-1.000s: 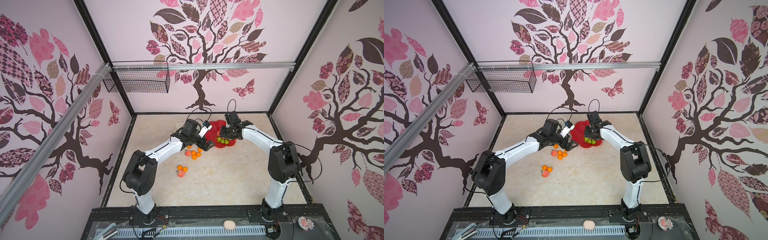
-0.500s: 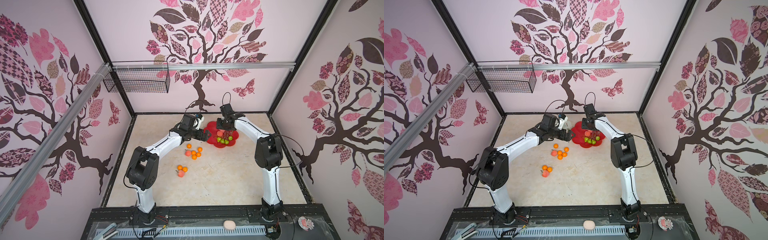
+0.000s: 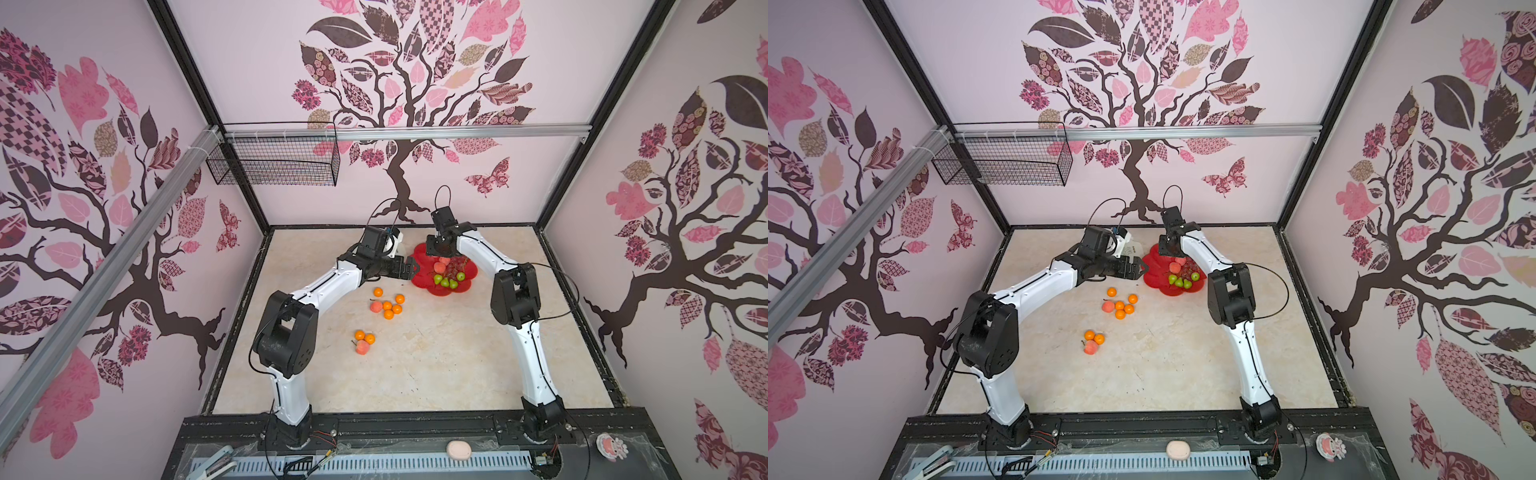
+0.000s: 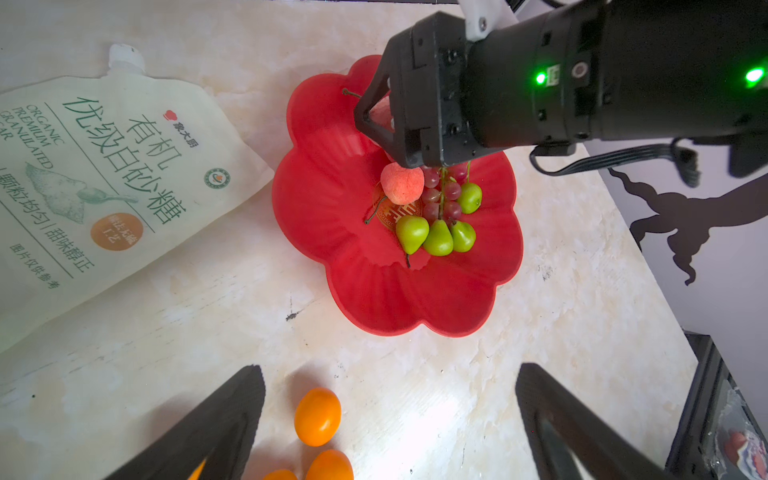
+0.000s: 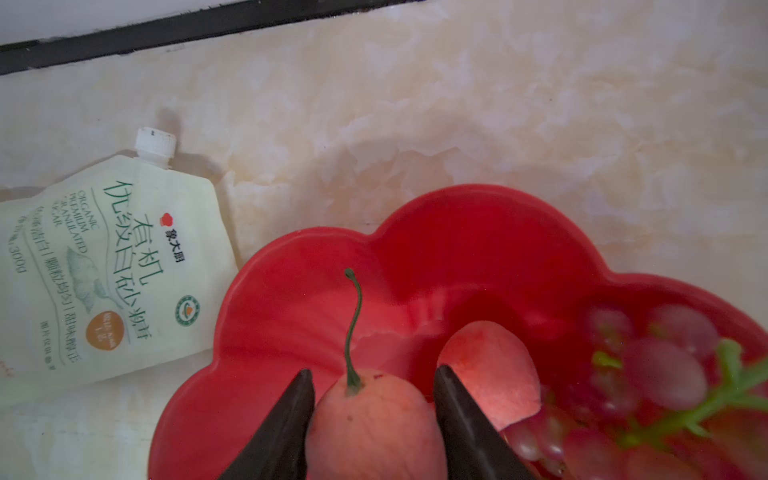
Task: Place and organize the fake fruits in the fruit bowl
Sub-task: 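Lower the stemmed peach into the bowl and open the right gripper, then raise the open right gripper from the bowl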
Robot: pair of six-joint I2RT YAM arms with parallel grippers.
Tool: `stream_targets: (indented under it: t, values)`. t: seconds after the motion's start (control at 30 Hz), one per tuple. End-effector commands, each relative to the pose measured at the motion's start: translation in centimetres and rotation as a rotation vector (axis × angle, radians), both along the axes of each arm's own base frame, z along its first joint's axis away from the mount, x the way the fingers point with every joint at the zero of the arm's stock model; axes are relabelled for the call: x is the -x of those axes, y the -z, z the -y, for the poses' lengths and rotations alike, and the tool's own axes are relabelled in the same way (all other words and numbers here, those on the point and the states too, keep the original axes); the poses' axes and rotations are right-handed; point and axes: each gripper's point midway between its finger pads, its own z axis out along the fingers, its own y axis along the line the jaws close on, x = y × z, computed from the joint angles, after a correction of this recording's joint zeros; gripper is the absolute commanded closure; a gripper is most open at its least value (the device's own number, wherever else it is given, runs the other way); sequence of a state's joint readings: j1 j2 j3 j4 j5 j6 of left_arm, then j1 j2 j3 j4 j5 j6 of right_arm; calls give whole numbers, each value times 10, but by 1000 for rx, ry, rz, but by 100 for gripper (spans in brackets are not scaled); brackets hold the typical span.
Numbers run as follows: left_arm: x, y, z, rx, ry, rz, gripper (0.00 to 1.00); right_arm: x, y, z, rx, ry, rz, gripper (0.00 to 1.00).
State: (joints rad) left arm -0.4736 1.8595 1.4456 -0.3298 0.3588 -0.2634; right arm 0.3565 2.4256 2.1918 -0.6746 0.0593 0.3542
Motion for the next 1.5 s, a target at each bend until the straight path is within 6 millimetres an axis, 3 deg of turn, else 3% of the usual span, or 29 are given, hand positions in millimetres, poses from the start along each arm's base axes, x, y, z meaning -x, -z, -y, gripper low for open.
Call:
stream_targets:
  t: [0.0,0.23,0.4,0.53,0.57,0.7,0.9,1.07,1.23,1.47]
  values:
    - [-8,-11,7,25,7,17,1,0,28,7,47,2,-56,50]
    - [-8,-8,6,8,10,10,1,-2,31,4,38,1,-60,48]
    - [-7,-10,4,-3,7,13,2,-4,21,5,35,4,-46,48]
    - [-8,-14,3,-5,7,21,2,-5,2,3,21,3,-19,48]
    - [-8,-16,1,-4,2,24,2,-5,-19,3,7,4,13,48]
    - [-11,-27,-5,10,-23,28,2,2,-52,3,-23,-2,60,48]
    - [-12,-43,-16,-11,-58,-12,2,36,-74,-1,-71,-9,75,48]
    - [-4,-53,-34,-30,-160,-67,1,78,-83,-17,-53,-50,72,47]
    - [31,-52,-54,-35,-205,-114,2,119,-85,-39,-55,-105,66,47]
    - [83,-46,-101,-43,-326,-124,2,162,-75,-75,-66,-185,24,47]
